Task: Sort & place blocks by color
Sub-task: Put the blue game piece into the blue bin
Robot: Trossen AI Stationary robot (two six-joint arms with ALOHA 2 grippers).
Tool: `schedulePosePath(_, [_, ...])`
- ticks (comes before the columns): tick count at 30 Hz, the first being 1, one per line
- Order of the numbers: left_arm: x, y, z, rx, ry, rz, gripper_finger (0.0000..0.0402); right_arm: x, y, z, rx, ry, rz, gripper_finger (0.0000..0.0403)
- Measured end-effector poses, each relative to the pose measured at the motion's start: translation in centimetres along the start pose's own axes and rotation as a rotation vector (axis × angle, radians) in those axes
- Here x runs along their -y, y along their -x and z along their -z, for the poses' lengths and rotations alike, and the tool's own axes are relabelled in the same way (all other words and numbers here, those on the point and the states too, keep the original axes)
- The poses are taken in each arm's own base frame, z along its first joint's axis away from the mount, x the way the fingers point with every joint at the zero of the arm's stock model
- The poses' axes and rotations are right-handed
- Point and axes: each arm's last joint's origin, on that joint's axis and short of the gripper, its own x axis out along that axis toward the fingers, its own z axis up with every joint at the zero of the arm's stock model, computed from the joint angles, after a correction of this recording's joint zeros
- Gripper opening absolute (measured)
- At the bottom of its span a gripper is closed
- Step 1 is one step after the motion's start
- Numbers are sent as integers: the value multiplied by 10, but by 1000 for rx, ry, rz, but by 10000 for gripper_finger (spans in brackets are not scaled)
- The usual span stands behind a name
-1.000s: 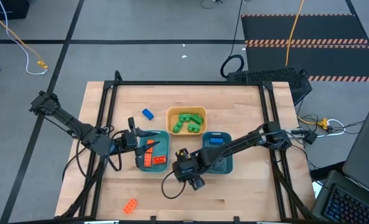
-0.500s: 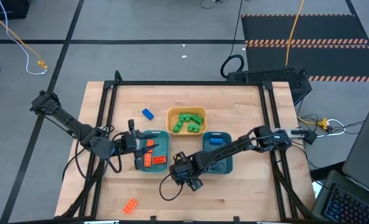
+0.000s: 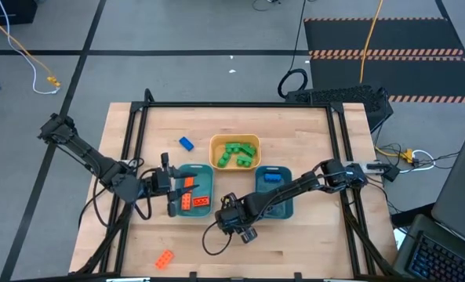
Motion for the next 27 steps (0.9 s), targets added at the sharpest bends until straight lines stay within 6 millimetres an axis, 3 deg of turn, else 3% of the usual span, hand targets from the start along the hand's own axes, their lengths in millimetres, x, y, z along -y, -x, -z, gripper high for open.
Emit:
schedulePosePath(2, [0, 0, 0, 0, 0, 1, 149, 0, 5, 0, 0, 2, 5, 129])
schedulePosePath(6, [0, 0, 0, 2, 1, 0, 149, 0, 28, 0, 10, 11, 75, 131])
schedulePosePath(12, [-1, 0, -3, 26, 15, -9, 149, 5, 104, 2, 119, -60, 259, 131])
schedulePosePath(17, [-1, -1, -5, 36, 32, -12, 149, 3, 158, 28, 91, -266, 342, 131])
schedulePosePath(20, [-1, -1, -5, 37, 45, -12, 149, -2, 164, 52, 2, -386, 335, 131])
schedulePosePath(27, [-3, -2, -5, 39, 75, -27, 149, -12, 148, 84, -40, -476, 309, 131])
